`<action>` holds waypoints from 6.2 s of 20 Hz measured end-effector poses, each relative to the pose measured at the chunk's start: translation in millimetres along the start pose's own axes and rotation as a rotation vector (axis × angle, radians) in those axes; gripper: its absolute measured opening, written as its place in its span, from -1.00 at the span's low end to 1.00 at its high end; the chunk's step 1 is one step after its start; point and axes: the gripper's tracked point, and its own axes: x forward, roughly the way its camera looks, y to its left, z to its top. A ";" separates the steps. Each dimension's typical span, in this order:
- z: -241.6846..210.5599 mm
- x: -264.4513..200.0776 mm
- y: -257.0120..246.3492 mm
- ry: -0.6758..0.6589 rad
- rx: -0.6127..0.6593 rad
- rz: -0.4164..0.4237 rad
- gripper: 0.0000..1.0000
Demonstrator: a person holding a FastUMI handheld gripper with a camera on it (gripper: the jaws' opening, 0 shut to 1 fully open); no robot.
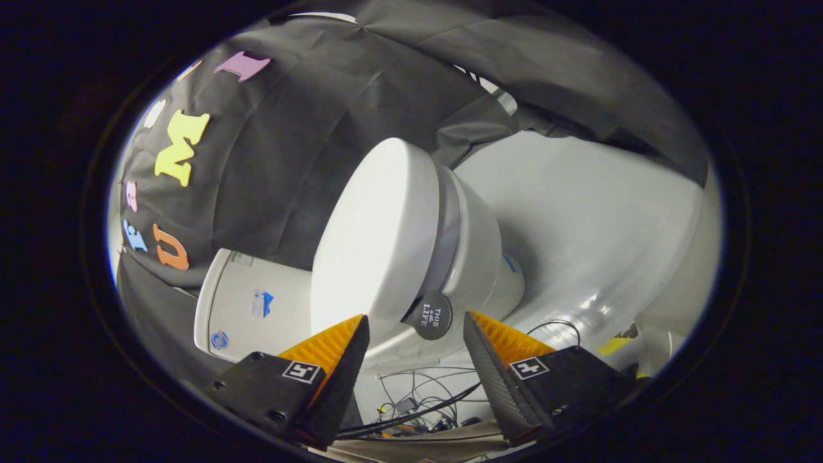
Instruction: Open the toilet lid.
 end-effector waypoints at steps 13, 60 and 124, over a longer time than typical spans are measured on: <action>-0.8 10.6 0.5 0.048 0.156 0.031 0.19; 20.0 -47.5 121.4 -0.039 -0.134 0.021 -0.69; -138.6 -13.9 402.2 -0.140 -0.939 -0.041 -0.58</action>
